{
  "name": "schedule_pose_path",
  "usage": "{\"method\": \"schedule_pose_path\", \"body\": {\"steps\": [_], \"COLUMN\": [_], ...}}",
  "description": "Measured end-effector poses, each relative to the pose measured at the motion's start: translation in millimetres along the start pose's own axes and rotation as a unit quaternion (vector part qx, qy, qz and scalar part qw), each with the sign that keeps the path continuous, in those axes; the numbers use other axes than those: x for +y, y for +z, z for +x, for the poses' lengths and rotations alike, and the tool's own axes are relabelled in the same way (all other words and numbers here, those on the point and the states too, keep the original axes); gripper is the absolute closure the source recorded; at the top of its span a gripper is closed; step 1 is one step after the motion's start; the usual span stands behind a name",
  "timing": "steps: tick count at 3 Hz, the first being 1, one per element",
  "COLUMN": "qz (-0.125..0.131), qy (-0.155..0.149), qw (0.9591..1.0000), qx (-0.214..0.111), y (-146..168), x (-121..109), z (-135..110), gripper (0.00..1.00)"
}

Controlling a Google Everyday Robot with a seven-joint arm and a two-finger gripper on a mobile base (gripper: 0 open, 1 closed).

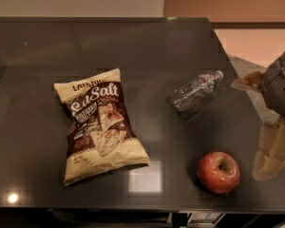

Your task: Pick apple

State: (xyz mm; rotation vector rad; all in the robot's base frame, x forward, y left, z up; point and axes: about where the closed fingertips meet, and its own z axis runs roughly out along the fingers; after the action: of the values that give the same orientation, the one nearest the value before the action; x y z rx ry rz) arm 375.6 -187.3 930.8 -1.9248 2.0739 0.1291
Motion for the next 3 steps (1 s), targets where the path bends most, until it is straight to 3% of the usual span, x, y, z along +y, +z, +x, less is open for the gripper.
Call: {"method": "schedule_pose_path", "body": {"steps": [1,3], "qz": [-0.023,-0.048], "qy": [-0.024,-0.044], "qw": [0.9994,0.9979], "qx": [0.000,-0.001], "y": [26,66], "x": [25,47], "z": [-1,2], "gripper": [0.00,0.00]}}
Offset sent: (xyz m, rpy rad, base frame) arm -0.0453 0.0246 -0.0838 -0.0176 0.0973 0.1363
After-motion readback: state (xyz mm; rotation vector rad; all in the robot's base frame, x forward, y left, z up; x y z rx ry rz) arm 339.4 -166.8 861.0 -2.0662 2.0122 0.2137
